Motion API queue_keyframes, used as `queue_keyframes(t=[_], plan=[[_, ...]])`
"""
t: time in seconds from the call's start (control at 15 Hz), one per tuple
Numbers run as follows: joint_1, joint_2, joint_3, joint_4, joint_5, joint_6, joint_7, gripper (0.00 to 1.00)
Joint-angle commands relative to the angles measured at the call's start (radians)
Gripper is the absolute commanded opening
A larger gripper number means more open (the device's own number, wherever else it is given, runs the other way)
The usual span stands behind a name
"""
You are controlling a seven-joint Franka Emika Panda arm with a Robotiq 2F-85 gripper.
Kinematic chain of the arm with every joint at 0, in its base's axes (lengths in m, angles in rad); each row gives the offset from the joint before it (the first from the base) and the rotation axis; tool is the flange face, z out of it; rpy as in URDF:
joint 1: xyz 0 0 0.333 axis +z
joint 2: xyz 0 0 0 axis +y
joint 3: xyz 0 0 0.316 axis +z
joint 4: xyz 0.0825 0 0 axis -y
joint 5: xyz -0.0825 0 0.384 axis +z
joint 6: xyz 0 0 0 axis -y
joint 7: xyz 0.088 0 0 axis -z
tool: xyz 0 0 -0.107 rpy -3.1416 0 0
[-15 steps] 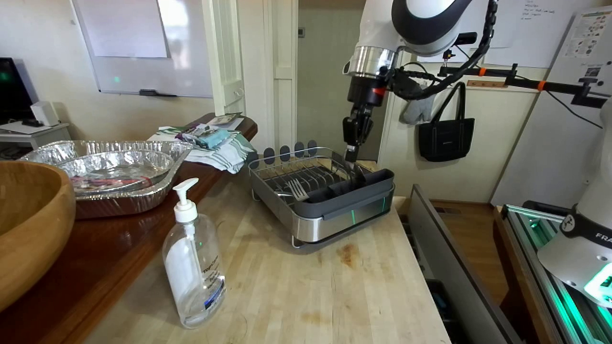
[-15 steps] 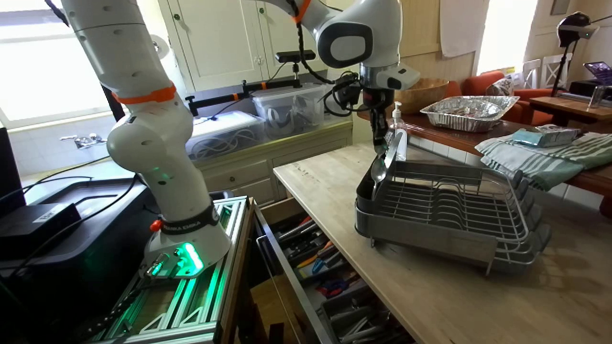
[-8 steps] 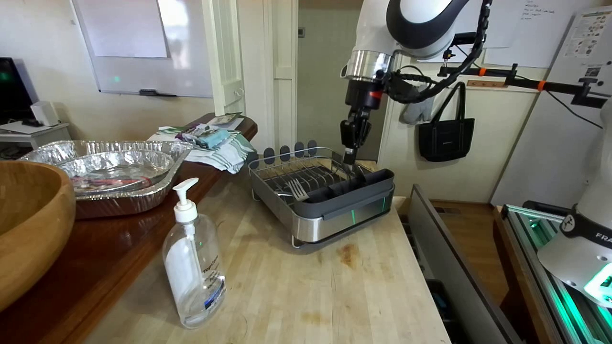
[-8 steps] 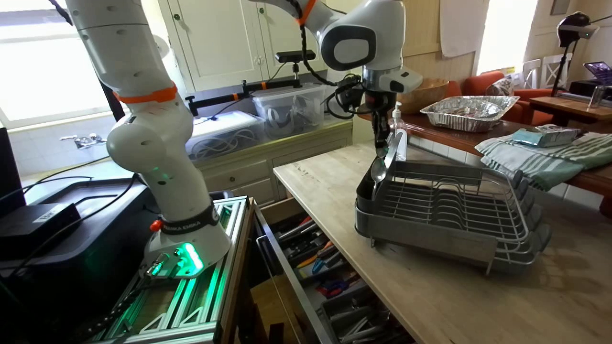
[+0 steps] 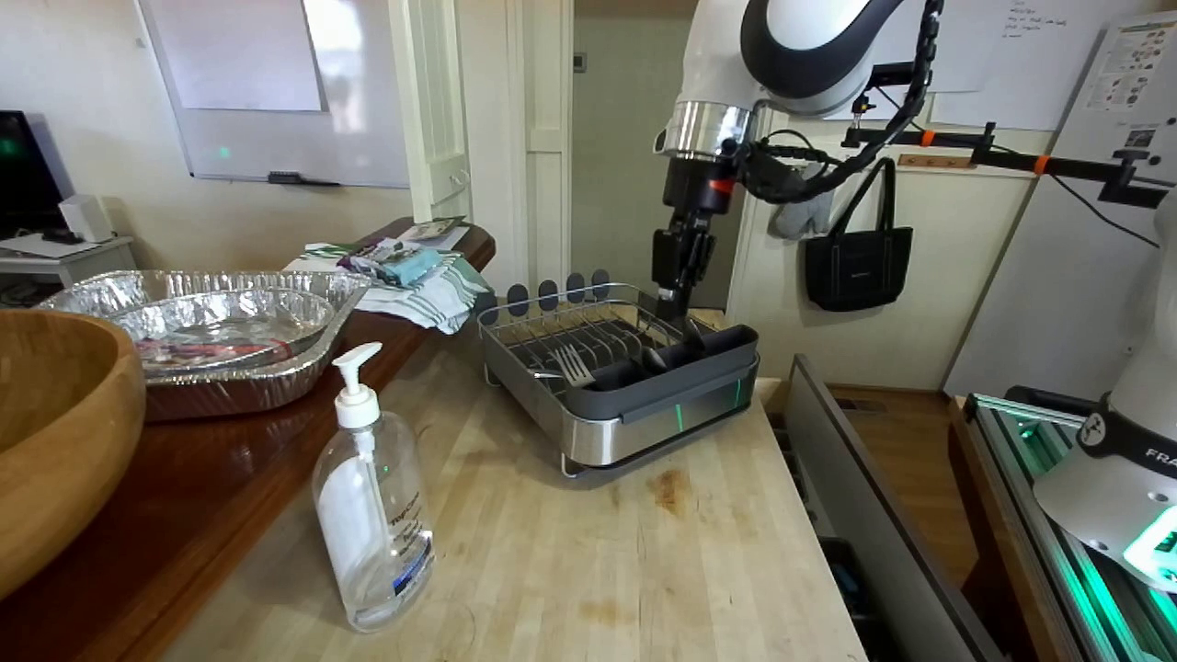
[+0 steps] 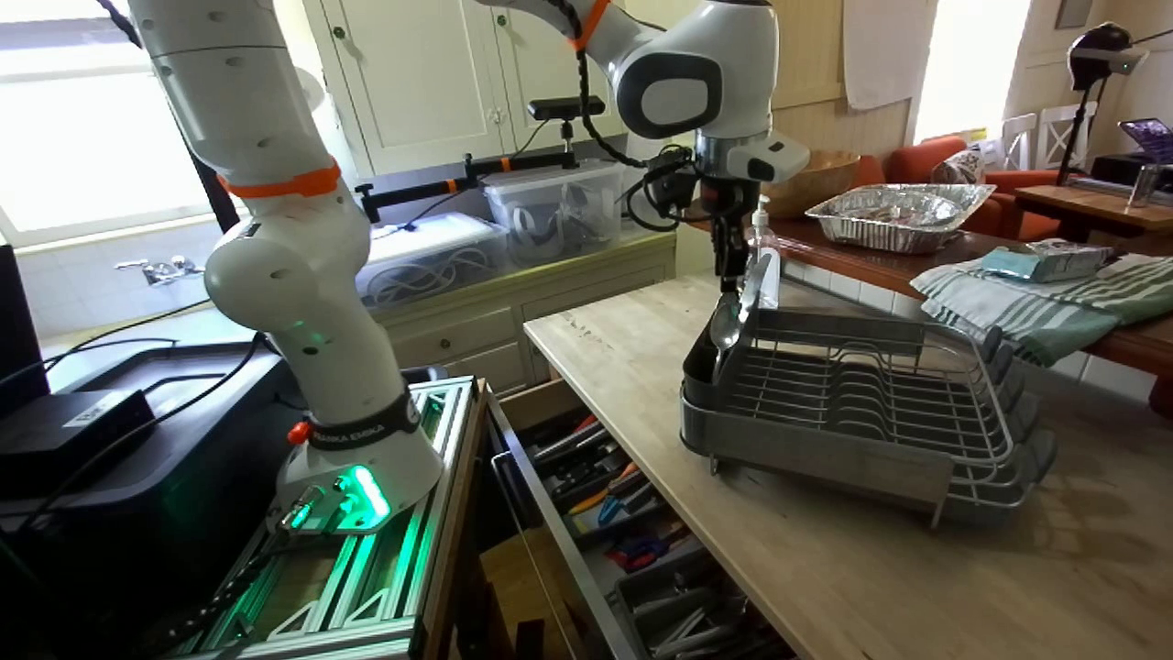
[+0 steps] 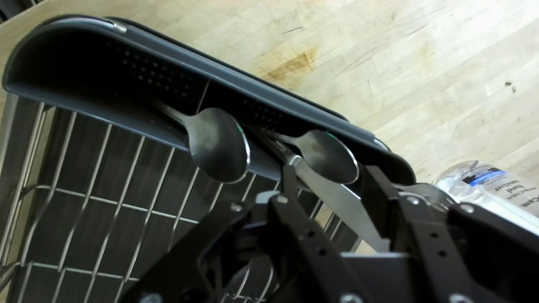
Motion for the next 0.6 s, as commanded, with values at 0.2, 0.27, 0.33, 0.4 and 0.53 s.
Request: queue_keyframes(t=[0.2,0.27,0.33,0.4,0.53], plan=[[-0.018,-0.047,0.004,0.004,-0.065,-0.045,0.042,0.97],[-0.021,-0.056,0.005,0.003,-0.095,-0.049,0.064,1.0],[-0.024,-0.061,0.005,0.006,-0.122,-0.064,0.08,1.0],[-0.028,-0.061,0.006,0.01,-0.15,-0.079,0.097,1.0],[-0.035,-0.049,0.007,0.025,-0.2,-0.115,0.134,1.0]])
